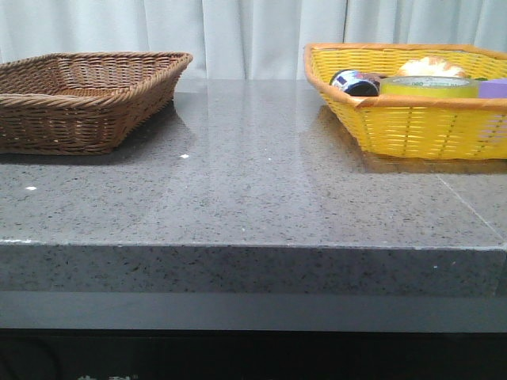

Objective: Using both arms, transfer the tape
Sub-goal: 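Lower the right gripper into the tape roll's hole and grasp it, then lift the tape roll out and set it on the table between baskets, then release the tape roll and withdraw the right gripper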

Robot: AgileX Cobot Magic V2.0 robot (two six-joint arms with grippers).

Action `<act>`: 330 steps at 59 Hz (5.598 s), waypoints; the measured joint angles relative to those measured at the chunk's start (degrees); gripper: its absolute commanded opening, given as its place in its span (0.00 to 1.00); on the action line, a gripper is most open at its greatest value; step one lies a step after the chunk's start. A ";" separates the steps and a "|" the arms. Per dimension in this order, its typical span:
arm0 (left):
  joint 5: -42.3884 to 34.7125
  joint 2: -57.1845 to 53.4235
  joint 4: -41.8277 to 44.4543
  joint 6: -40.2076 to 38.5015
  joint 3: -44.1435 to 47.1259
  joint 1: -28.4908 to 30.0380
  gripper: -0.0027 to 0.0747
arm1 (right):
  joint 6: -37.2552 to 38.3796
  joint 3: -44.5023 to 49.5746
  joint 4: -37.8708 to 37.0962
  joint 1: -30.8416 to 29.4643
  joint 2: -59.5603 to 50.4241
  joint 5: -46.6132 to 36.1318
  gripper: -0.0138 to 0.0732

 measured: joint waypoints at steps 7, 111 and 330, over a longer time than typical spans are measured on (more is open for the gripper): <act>0.00 0.00 0.00 0.00 0.00 0.00 0.86 | 0.56 -5.45 -0.51 0.08 8.38 0.59 0.85; 0.11 0.00 0.00 0.00 0.00 0.00 0.86 | 1.44 -10.24 -3.07 1.72 11.98 -3.25 0.24; 10.46 2.74 -1.05 0.00 -5.72 -1.39 0.86 | -0.32 55.65 -1.81 5.64 -57.33 -33.76 0.08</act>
